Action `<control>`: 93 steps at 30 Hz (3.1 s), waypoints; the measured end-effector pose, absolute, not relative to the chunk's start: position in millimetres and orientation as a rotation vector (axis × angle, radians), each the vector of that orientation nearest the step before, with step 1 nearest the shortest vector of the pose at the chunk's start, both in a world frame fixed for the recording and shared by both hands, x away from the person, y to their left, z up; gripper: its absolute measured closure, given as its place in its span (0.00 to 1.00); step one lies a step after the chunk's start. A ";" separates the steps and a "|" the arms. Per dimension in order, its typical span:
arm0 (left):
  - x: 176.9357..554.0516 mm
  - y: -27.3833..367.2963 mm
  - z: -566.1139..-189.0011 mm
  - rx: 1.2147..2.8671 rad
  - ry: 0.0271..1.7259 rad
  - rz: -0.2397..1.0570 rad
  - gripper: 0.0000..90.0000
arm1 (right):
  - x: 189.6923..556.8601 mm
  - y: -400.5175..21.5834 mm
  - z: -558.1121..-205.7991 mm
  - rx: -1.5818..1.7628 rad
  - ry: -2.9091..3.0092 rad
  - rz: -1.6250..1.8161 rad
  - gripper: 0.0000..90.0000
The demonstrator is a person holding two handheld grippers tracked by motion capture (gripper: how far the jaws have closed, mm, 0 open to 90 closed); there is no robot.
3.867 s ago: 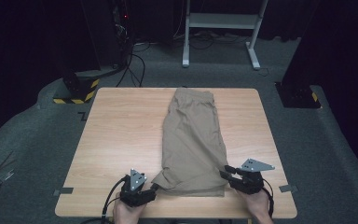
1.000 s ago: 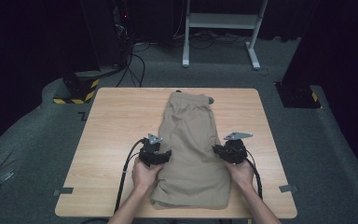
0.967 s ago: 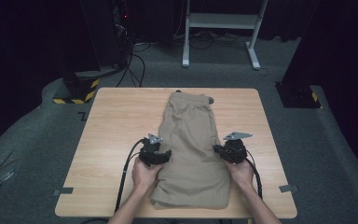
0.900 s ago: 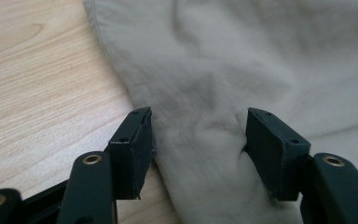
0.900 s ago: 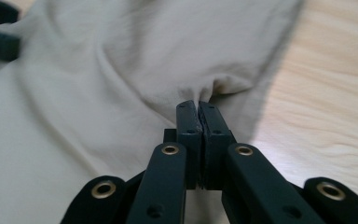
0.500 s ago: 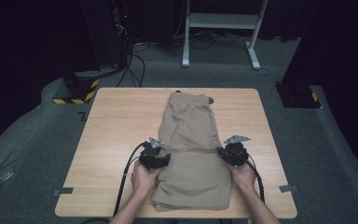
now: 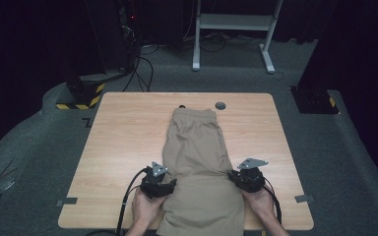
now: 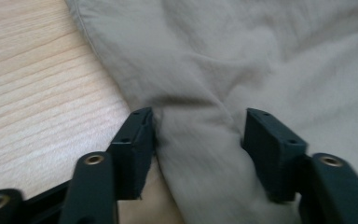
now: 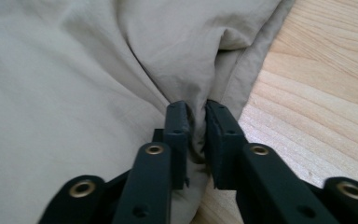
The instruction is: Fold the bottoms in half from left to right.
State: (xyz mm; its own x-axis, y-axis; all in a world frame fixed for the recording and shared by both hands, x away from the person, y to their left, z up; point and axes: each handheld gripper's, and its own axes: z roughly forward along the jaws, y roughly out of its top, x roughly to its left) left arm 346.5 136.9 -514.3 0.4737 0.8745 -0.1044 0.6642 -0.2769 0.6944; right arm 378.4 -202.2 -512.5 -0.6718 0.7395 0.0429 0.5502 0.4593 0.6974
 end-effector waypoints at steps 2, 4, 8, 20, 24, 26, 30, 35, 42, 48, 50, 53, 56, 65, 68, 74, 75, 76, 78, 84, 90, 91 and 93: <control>355.2 138.8 -510.6 2.012 1.260 0.402 0.44 | 381.5 -205.8 -508.0 1.129 2.423 1.068 0.81; 360.2 138.9 -508.7 2.000 1.255 0.406 0.43 | 383.5 -207.4 -504.6 1.147 2.408 1.093 0.78; 386.7 136.7 -505.3 1.976 1.278 0.458 0.43 | 400.0 -205.7 -490.1 1.200 2.354 1.205 0.68; 403.4 136.8 -519.1 2.018 1.326 0.508 0.41 | 458.1 -176.8 -506.7 1.365 2.344 1.064 0.71; 400.1 137.4 -523.0 2.001 1.298 0.555 0.41 | 463.6 -177.7 -509.7 1.332 2.365 1.041 0.99; 398.8 138.7 -524.5 1.991 1.285 0.562 0.41 | 463.0 -178.4 -503.4 1.276 2.347 1.033 1.00; 398.1 140.5 -525.8 1.977 1.279 0.567 0.41 | 472.2 -191.2 -489.4 1.293 2.272 1.018 1.00; 401.9 140.7 -521.7 1.992 1.319 0.543 0.42 | 484.6 -190.5 -502.8 1.346 2.313 0.910 0.81; 393.0 132.4 -507.9 1.965 1.168 0.530 0.42 | 449.7 -180.9 -485.5 1.224 2.258 1.100 0.70; 397.3 105.8 -511.2 2.120 1.085 0.500 0.41 | 436.5 -158.8 -504.0 1.136 2.395 1.068 0.67; 403.0 106.7 -518.2 2.140 1.112 0.489 0.40 | 438.6 -158.5 -509.2 1.146 2.405 1.027 0.67; 408.5 118.9 -516.3 2.113 1.195 0.509 0.40 | 444.2 -169.1 -513.8 1.183 2.350 0.975 0.68; 395.5 124.1 -510.6 2.111 1.168 0.492 0.41 | 439.0 -175.0 -508.0 1.188 2.325 0.974 0.63; 378.1 122.9 -517.1 2.141 1.138 0.497 0.43 | 390.9 -159.9 -506.6 0.999 2.447 1.063 0.59; 390.2 120.1 -517.6 2.130 1.141 0.493 0.44 | 396.0 -160.5 -516.5 1.020 2.472 1.004 0.61; 417.5 118.2 -518.4 2.119 1.146 0.513 0.47 | 418.2 -161.5 -516.5 1.014 2.461 0.989 0.62; 423.7 116.8 -517.7 2.123 1.149 0.521 0.47 | 423.4 -160.8 -516.1 1.027 2.457 0.981 0.62; 430.2 116.2 -517.4 2.127 1.152 0.527 0.47 | 428.8 -160.1 -516.2 1.040 2.445 0.979 0.62; 443.6 117.0 -517.3 2.110 1.190 0.506 0.46 | 439.9 -157.8 -516.0 1.067 2.425 0.967 0.62; 459.2 117.5 -515.3 2.117 1.225 0.500 0.45 | 452.5 -154.0 -516.6 1.102 2.397 0.969 0.59; 424.1 121.4 -499.0 2.103 1.157 0.446 0.42 | 428.2 -166.7 -500.6 1.113 2.376 1.088 0.55; 413.8 120.5 -495.6 2.127 1.123 0.455 0.42 | 421.5 -169.1 -498.9 1.104 2.386 1.100 0.55; 392.4 120.5 -490.2 2.130 1.072 0.441 0.41 | 405.2 -172.9 -497.7 1.079 2.404 1.124 0.55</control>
State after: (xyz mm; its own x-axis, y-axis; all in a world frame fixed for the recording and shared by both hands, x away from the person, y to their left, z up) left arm 392.4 120.5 -490.2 0.5994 0.8003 -0.0102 0.5617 -0.4115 0.7177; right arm 405.2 -172.9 -497.7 -0.6837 0.7273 0.0603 0.5128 0.4200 0.7488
